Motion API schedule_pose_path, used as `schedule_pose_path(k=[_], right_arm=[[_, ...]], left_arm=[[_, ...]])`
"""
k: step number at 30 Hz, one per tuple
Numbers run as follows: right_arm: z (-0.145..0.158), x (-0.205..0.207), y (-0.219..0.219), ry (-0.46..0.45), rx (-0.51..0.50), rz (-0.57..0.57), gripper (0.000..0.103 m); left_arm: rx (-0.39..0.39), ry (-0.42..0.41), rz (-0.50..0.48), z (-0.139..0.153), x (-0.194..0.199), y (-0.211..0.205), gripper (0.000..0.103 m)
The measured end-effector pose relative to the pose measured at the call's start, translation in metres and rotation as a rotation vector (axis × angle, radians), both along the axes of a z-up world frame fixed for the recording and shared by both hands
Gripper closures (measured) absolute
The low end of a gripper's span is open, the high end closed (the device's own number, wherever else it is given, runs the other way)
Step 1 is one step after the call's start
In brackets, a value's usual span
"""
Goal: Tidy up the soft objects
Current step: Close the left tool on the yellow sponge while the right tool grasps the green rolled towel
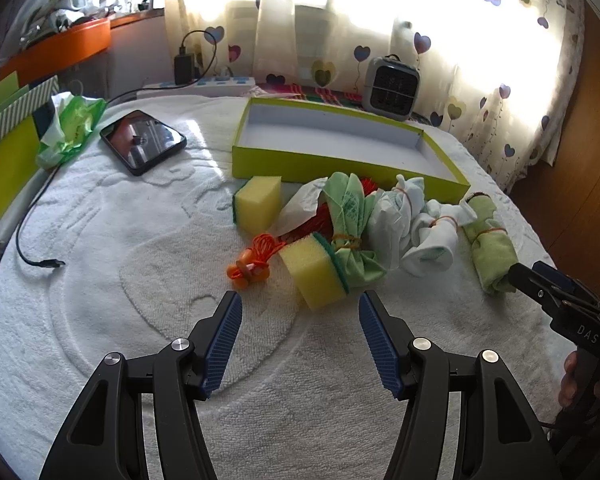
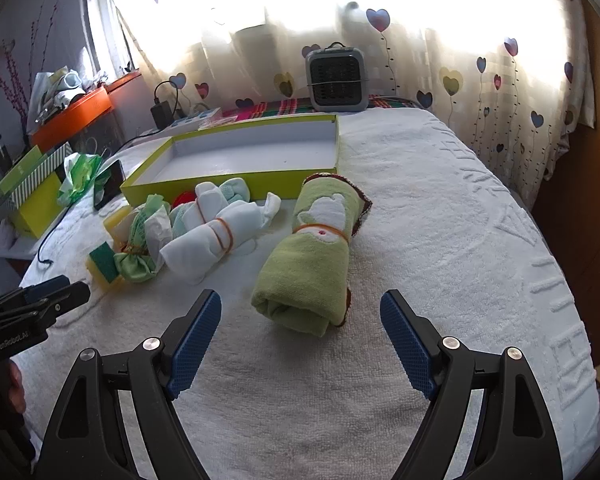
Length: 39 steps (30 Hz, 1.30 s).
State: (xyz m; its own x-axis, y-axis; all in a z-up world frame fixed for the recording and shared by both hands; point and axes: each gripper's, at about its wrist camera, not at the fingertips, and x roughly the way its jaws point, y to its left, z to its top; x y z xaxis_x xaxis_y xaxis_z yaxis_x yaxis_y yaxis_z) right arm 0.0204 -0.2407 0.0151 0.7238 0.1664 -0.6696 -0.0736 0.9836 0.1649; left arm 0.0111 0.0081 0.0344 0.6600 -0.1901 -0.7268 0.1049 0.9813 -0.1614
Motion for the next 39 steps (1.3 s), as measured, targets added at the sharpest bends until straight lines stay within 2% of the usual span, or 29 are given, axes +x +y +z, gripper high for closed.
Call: schedule_pose_path(k=[11, 14, 18, 19, 21, 23, 25, 29, 35, 39], right_arm=[[-0.002, 0.025, -0.004, 0.02, -0.002, 0.003, 0.021], [-0.005, 0.029, -0.005, 0.033, 0.005, 0.001, 0.021], [-0.007, 0.032, -0.007, 0.037, 0.016, -0.004, 0.021], [-0.008, 0.032, -0.008, 0.038, 0.018, -0.007, 0.021], [-0.009, 0.034, -0.01, 0.045, 0.036, -0.006, 0.025], [-0.01, 0.035, -0.012, 0.054, 0.053, -0.002, 0.035], [-0.012, 0.036, -0.012, 0.063, 0.067, 0.008, 0.04], [-0.011, 0.035, -0.006, 0.058, 0.06, 0.028, 0.056], [-0.009, 0.032, -0.006, 0.047, 0.064, 0.028, 0.067], [-0.005, 0.028, -0.006, 0.033, 0.063, 0.03, 0.07]], left_arm=[[-0.036, 0.039, 0.015, -0.004, 0.024, -0.003, 0.044], [-0.047, 0.039, 0.011, -0.005, 0.028, -0.002, 0.051], [-0.075, 0.059, 0.001, -0.011, 0.032, -0.001, 0.066], [-0.078, 0.061, 0.0, -0.012, 0.032, -0.001, 0.067], [-0.083, 0.058, 0.0, -0.012, 0.032, -0.001, 0.068], [-0.086, 0.053, -0.001, -0.012, 0.032, 0.0, 0.069], [-0.094, 0.052, 0.0, -0.012, 0.032, 0.001, 0.069], [-0.102, 0.048, 0.003, -0.012, 0.031, 0.004, 0.07], [-0.105, 0.029, 0.001, -0.006, 0.029, 0.009, 0.07], [-0.114, 0.015, 0.003, 0.0, 0.027, 0.014, 0.07]])
